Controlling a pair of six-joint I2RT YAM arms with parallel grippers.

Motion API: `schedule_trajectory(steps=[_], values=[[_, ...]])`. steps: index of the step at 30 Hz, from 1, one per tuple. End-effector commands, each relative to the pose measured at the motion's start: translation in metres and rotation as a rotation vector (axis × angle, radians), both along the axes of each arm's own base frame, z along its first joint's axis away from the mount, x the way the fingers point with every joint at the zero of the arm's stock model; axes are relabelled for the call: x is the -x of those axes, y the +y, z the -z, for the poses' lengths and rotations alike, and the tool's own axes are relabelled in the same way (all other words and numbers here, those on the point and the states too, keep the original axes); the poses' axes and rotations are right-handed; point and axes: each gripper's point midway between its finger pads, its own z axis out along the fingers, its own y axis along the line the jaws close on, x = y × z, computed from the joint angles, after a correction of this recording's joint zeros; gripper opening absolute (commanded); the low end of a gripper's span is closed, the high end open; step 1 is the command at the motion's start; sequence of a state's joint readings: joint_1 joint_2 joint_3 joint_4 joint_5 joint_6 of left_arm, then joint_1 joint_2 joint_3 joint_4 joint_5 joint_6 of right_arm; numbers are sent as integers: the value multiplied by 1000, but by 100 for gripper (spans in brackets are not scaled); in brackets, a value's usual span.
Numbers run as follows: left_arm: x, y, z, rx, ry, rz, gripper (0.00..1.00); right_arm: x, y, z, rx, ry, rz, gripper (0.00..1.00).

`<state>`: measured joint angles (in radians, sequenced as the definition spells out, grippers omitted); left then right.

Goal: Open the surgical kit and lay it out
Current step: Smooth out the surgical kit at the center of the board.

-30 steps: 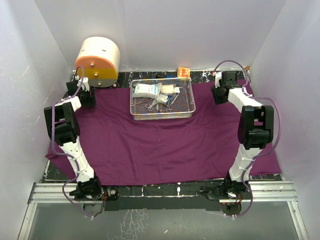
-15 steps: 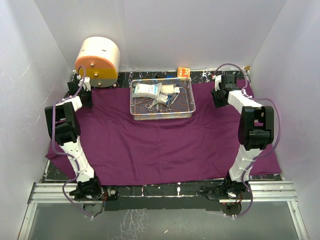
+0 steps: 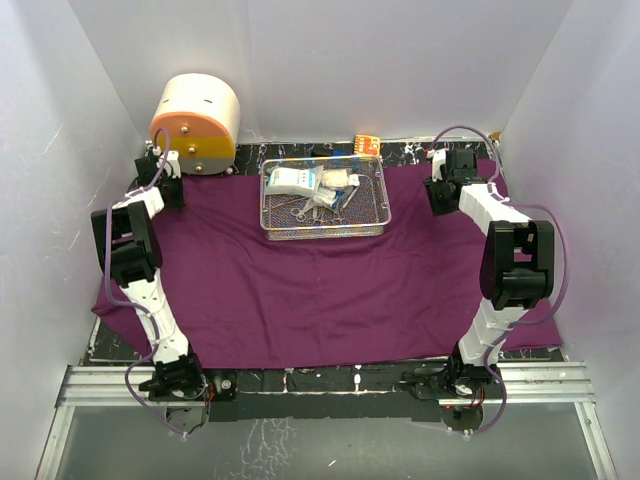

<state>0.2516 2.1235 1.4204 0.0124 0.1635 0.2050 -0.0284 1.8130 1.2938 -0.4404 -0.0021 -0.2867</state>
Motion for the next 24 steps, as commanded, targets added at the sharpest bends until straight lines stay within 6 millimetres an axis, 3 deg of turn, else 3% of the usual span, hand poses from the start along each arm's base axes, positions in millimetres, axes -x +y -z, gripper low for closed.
schedule_trajectory(steps=[1,5,10,16,19,24], values=[[16,19,37,-73,159,-43,0,-4,-3,-18,6,-71,9,34],[12,29,44,-121,177,-49,0,1,-4,-17,7,-69,11,34],[12,28,46,-107,192,-48,0,5,-5,-12,13,-54,15,34],[31,13,17,-64,158,-30,0,13,-11,-25,51,-75,20,34],[35,4,-10,-36,101,-25,13,19,-11,-28,55,-72,11,34],[34,-2,-75,-23,-31,-30,46,42,-7,-30,53,-35,-34,35]])
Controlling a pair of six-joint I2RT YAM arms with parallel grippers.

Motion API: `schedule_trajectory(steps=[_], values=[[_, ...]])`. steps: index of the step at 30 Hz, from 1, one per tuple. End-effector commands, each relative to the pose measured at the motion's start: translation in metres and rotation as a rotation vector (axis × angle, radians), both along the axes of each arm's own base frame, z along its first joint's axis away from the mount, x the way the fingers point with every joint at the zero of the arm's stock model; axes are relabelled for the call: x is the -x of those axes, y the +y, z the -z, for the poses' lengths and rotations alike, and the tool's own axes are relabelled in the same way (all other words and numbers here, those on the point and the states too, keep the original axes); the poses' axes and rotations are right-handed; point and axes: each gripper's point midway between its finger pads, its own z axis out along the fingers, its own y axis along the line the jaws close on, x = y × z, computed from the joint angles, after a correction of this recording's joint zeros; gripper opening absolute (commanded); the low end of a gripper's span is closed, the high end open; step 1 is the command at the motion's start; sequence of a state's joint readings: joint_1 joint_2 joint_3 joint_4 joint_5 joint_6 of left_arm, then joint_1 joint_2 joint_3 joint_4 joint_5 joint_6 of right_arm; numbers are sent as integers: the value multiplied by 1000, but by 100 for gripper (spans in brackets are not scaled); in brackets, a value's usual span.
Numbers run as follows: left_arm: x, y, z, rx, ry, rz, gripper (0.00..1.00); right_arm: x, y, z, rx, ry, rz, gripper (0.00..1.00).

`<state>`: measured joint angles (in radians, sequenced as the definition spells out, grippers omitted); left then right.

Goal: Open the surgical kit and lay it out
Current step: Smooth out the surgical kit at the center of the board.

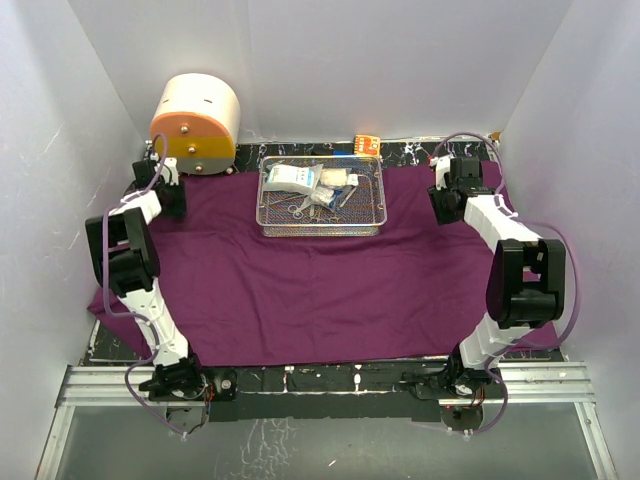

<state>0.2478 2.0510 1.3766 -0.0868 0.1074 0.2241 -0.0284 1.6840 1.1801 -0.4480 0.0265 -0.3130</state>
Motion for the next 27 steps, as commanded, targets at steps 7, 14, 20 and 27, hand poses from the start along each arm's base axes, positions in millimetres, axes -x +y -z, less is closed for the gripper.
schedule_trajectory(steps=[7,14,20,27], values=[[43,-32,-105,66,-142,84,69,76,-4,4,68,132,-117,36],[140,-59,-72,56,50,246,75,130,-7,36,104,277,-179,36],[203,-68,-46,31,168,316,75,166,-3,59,78,413,-213,36],[245,-64,-29,-10,301,338,75,203,-8,71,94,547,-226,35]])
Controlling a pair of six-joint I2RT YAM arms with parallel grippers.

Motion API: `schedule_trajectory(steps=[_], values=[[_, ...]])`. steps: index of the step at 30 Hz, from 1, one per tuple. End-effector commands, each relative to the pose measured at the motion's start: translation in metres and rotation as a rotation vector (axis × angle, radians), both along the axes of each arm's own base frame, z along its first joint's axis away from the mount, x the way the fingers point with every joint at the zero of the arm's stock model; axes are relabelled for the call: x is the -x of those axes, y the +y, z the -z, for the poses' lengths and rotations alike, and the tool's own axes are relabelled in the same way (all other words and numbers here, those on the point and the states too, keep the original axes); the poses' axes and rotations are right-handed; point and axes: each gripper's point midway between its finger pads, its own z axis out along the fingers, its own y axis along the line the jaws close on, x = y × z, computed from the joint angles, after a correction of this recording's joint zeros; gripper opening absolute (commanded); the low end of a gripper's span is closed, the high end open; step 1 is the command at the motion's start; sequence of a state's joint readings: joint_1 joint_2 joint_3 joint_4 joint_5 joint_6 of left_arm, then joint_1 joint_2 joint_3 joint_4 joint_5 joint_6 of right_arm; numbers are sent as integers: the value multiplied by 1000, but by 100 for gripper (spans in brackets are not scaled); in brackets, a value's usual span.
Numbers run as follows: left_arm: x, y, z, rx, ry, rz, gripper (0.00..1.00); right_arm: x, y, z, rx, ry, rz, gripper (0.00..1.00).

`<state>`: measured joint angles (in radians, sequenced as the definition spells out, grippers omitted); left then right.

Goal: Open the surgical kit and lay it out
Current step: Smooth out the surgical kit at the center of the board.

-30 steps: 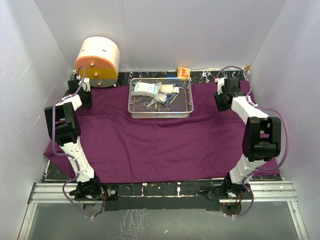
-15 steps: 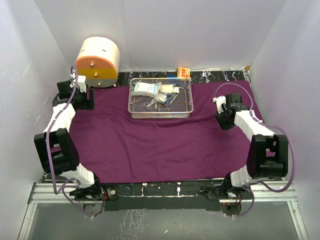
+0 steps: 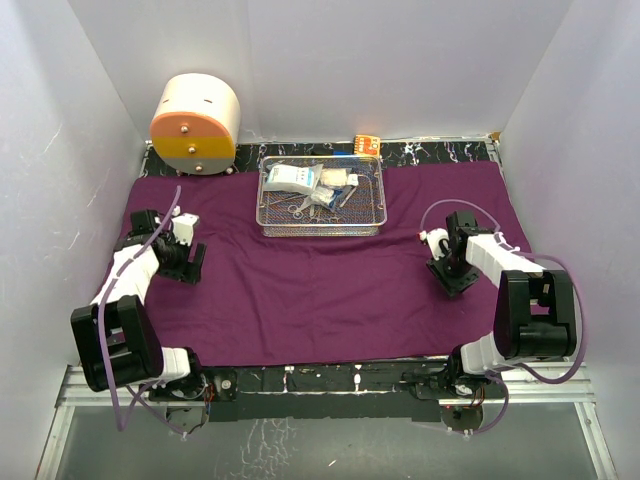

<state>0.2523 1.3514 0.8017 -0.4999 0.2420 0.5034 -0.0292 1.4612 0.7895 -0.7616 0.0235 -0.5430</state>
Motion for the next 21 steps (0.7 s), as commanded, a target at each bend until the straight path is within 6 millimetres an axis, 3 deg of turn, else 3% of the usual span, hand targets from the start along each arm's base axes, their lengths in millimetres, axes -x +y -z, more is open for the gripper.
schedule_trajectory(steps=[1,14,21], values=[[29,6,1,-59,79,47,75,21,-6,1,25,67,-17,35],[94,9,32,-112,307,99,75,53,-4,12,16,172,-31,35],[115,15,22,-154,371,146,75,58,-5,-6,21,166,-47,35]])
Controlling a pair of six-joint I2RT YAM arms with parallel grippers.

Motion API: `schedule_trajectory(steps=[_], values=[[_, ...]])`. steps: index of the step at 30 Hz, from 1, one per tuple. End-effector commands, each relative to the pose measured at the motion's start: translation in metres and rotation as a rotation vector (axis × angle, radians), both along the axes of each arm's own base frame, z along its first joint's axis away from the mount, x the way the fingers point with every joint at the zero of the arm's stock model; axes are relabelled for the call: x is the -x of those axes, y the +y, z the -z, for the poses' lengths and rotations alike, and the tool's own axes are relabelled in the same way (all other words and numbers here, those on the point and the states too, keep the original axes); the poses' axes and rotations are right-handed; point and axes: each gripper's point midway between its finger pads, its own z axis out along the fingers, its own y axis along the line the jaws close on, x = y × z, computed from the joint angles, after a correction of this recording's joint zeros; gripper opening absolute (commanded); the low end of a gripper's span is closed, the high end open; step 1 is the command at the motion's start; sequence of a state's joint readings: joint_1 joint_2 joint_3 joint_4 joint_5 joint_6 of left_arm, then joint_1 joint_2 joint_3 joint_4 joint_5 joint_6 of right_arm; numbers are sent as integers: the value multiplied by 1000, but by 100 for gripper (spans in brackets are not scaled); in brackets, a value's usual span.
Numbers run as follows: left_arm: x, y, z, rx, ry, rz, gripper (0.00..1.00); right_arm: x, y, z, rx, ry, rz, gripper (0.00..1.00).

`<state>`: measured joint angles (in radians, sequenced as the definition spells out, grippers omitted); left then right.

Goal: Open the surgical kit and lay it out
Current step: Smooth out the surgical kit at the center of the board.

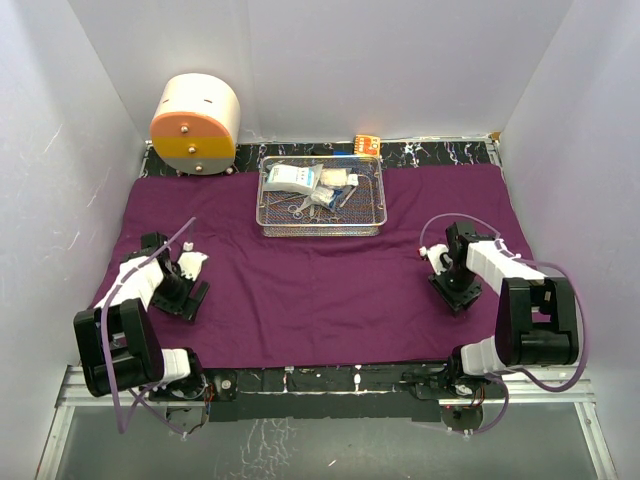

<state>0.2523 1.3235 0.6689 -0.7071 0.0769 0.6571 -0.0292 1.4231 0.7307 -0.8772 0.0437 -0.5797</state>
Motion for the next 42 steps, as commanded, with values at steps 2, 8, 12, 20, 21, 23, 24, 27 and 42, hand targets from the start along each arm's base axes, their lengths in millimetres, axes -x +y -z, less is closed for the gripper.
schedule_trajectory(steps=[2,8,12,20,21,23,24,27,42], values=[[20,5,-20,-36,52,54,75,8,1,-18,-12,11,-14,35],[-13,3,-51,-5,-46,39,75,-24,11,-44,-70,-91,6,35],[-54,-13,-76,108,-180,7,75,-68,22,-64,-131,-249,47,34],[-144,-22,-92,231,-428,-90,75,-138,46,-63,-264,-490,67,34],[-152,-21,-89,227,-443,-99,75,-144,44,-58,-251,-505,68,33],[-162,-17,-81,215,-458,-112,75,-143,39,-45,-222,-481,70,32],[-166,-14,-76,203,-459,-120,75,-140,37,-38,-207,-461,71,31],[-165,-7,-63,173,-430,-128,75,-124,30,-22,-167,-406,65,30],[-92,13,-7,-12,-259,-63,75,-44,11,2,-48,-209,32,29]])
